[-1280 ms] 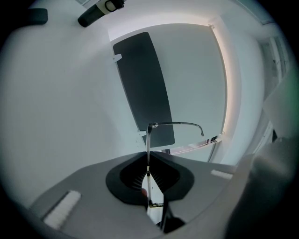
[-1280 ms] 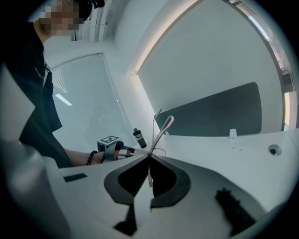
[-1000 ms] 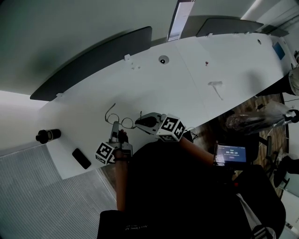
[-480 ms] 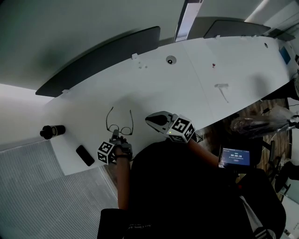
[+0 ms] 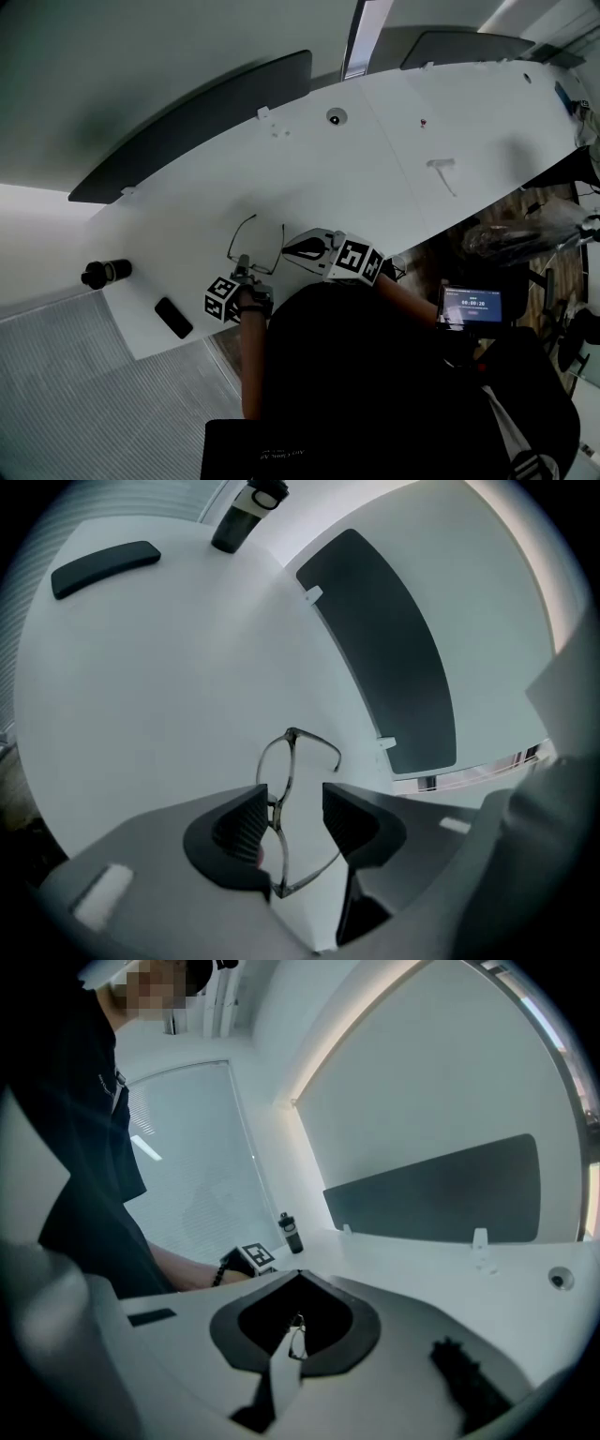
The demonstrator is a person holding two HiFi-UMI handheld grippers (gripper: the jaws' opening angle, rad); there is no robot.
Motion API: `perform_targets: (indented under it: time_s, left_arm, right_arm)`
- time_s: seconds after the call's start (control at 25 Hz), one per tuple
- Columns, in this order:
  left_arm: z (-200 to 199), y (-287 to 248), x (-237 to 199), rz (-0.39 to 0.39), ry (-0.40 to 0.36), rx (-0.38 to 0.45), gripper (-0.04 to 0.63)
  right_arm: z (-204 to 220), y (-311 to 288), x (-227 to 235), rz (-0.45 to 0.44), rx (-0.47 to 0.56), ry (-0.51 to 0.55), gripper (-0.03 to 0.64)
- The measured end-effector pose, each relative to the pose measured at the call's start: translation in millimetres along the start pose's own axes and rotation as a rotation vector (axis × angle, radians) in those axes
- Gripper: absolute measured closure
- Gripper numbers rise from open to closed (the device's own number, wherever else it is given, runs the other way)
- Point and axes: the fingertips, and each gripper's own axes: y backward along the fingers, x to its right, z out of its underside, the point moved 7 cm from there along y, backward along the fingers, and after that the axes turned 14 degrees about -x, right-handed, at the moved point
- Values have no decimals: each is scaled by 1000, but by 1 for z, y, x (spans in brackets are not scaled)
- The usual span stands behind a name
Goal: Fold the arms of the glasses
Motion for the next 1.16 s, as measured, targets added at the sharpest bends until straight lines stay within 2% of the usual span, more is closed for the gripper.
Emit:
perform_targets:
  time_s: [0.12, 0.24, 0.36, 0.48, 0.56, 0.76, 1.0, 1.08, 1.16]
  left_arm:
    - [-4, 11, 4, 32, -3, 39, 408]
    - [-8, 23, 7, 61, -16, 116, 410]
    - [-17, 32, 9, 120, -16, 202, 422]
    - [-20, 39, 8, 143, -33, 248, 447]
    - [-18, 43, 14, 143, -107, 254, 460]
    - [-5, 37, 44, 112, -382, 201, 499]
    - [23, 23, 89, 45, -767, 89, 522]
    - [39, 16, 99, 36, -841, 31, 529]
    - [56, 8, 105, 24, -882, -32, 542]
  right_arm:
    - [-5, 3, 0, 32, 35, 26, 611]
    - [-5, 10, -3, 67, 42, 75, 611]
    - [-4, 9, -5, 64, 44, 90, 611]
    - [-2, 6, -6, 56, 34, 96, 611]
    - [-2, 7, -6, 58, 34, 93, 611]
    - [2, 8, -8, 56, 29, 69, 611]
    - [15, 16, -10, 67, 39, -4, 611]
    - [22, 23, -7, 90, 29, -48, 611]
    - [29, 31, -5, 118, 15, -94, 611]
